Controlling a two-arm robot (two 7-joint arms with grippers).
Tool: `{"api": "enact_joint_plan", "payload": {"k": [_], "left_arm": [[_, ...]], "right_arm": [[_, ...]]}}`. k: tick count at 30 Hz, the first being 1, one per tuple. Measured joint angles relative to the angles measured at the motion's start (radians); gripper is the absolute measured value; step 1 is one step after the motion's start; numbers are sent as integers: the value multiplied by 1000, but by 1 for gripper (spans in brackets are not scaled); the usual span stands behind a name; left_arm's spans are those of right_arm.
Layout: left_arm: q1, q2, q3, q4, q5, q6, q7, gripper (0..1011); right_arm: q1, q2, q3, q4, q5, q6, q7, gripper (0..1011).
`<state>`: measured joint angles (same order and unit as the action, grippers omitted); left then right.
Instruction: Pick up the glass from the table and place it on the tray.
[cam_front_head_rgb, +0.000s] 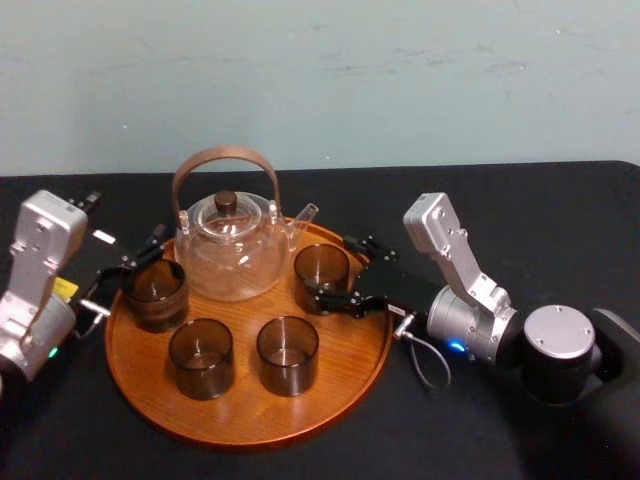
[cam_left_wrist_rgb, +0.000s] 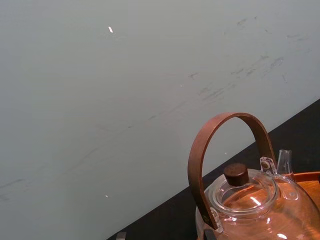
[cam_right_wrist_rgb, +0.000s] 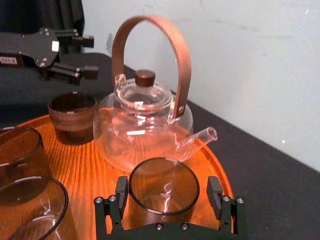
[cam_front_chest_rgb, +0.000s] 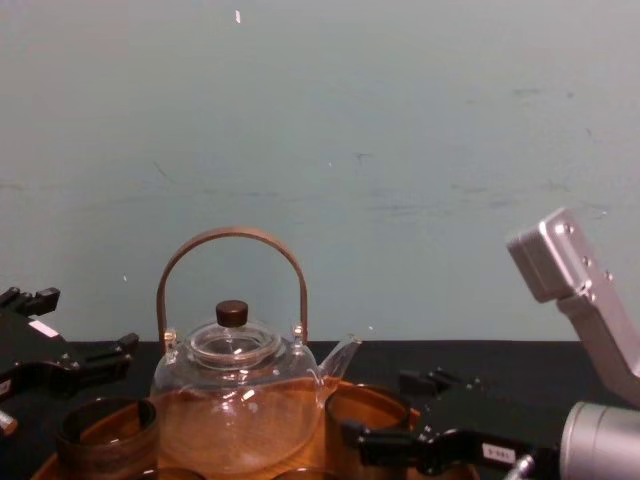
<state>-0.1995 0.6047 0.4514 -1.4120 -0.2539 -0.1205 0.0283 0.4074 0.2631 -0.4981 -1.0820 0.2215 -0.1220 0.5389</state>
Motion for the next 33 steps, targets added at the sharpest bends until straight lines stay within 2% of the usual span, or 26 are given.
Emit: {"api": "enact_joint_plan", "payload": {"k": [5, 18, 29, 33], "left_arm": [[0, 0, 0, 0, 0, 0, 0, 1001], [0, 0, 0, 0, 0, 0, 0, 1001], [0, 0, 0, 0, 0, 0, 0, 1001], [0, 0, 0, 0, 0, 0, 0, 1001]], "right_arm": [[-10, 11, 13, -34, 4, -17, -6, 1002], [-67, 61, 56, -179, 39, -56, -5, 1002], [-157, 115, 114, -293, 79, -70, -36, 1002], [-205, 143, 151, -335, 89, -76, -58, 1002]]}}
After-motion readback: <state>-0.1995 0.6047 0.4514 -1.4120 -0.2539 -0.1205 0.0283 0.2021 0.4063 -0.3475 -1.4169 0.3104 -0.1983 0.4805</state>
